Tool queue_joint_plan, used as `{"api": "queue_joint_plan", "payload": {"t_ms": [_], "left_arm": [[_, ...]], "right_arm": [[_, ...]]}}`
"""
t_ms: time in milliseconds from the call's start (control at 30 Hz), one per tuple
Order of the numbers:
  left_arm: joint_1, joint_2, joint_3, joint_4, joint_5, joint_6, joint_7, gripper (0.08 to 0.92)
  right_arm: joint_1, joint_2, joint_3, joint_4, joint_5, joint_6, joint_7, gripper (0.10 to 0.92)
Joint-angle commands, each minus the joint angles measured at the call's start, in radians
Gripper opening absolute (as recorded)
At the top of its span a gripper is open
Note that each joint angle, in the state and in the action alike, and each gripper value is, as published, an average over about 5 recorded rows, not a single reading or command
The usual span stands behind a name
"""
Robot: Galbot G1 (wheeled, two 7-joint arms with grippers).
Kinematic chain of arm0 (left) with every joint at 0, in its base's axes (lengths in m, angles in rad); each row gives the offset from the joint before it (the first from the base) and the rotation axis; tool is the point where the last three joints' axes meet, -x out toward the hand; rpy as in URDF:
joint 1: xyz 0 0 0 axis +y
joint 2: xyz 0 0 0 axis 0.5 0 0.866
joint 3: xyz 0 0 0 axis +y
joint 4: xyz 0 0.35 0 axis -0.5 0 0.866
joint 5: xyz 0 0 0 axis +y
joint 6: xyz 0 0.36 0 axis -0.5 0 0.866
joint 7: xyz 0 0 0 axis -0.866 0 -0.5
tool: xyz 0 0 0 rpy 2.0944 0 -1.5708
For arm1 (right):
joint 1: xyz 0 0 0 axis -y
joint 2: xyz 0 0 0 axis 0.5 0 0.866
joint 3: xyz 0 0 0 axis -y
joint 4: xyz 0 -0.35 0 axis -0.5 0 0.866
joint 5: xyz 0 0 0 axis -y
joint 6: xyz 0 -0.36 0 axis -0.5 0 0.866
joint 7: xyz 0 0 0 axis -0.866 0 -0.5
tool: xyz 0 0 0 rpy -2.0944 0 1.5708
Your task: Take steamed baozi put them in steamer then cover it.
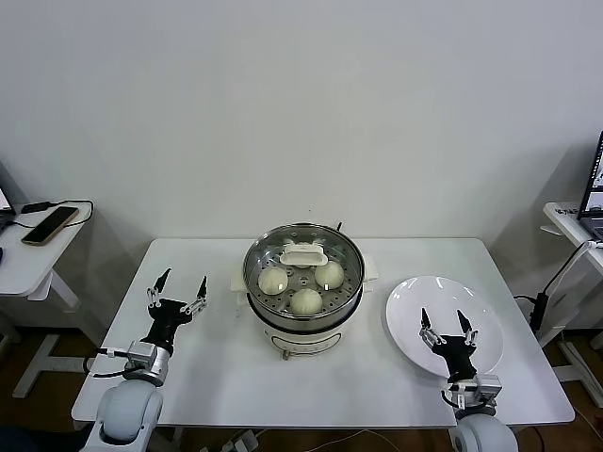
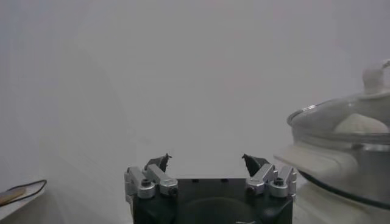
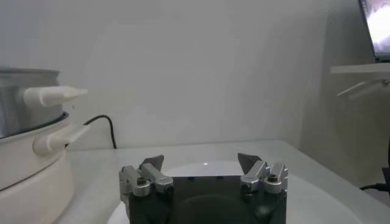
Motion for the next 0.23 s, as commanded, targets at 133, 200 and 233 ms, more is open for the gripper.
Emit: {"api": "queue_joint_plan", "payload": {"t_ms": [133,200,233], "left_arm": [[0.021,-0.002,0.002,-0.009,-0.005,-0.013,0.002,0.823],[0.023,-0.003,0.004,-0.01,-0.004,-0.014,0.002,0.823],[0.024,-0.003,0.004,-0.01,-0.003,-0.015,0.002,0.823]], "right_arm": [[-0.013,-0.001,0.008,0.015,-0.01,-0.001,0.0,0.823],[-0.014,-0.001,0.009,0.016,-0.012,0.0,0.001,0.823],[-0.015,-0.001,0.01,0.016,-0.012,0.0,0.001,0.823]]}}
